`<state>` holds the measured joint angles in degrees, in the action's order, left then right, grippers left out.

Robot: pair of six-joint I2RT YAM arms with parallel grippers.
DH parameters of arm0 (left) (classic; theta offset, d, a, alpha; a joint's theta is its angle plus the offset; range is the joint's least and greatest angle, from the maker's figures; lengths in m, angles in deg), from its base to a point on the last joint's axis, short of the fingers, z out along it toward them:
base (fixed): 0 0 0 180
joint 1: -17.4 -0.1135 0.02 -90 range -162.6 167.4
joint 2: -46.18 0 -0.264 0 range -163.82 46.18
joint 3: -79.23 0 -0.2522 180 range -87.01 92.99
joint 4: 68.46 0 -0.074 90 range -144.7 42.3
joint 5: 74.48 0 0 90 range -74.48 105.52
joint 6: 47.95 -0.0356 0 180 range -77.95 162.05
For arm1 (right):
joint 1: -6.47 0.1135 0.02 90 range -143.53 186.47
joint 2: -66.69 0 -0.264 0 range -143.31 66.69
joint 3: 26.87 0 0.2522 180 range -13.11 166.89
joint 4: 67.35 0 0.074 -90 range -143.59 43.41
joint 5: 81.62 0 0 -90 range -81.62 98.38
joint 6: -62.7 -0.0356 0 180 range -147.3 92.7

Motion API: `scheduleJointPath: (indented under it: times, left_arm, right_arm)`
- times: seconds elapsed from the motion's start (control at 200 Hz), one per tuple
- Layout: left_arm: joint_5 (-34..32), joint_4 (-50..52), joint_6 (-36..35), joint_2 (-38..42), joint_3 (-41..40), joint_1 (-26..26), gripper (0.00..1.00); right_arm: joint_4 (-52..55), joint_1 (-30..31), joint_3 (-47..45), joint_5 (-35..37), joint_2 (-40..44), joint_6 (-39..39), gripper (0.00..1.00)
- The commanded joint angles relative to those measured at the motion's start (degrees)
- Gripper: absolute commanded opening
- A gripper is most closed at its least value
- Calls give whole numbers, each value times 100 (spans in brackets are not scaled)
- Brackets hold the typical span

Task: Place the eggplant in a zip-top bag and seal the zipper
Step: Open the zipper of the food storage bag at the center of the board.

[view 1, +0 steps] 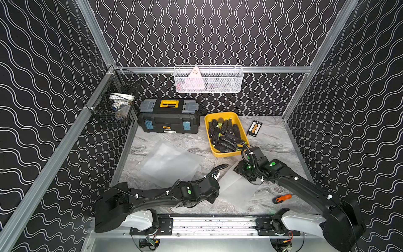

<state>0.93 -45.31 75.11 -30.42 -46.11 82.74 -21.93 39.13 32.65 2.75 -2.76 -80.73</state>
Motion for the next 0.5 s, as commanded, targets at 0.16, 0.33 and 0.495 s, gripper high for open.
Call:
scheduleJointPath:
  times: [0.16,0.33,0.495]
  left_arm:
    - [133,-860,-369,-147,-87,21,0]
    - [132,-916,-450,-92,-148,29,0]
    - [189,-925,-493,-204,-90,31,0]
  right_arm:
    - [-625,12,293,-233,-522,-463,58]
    - [-662,12,254,-303,-621,-449,51]
    - [-848,17,-106,-363,-526,-606,32]
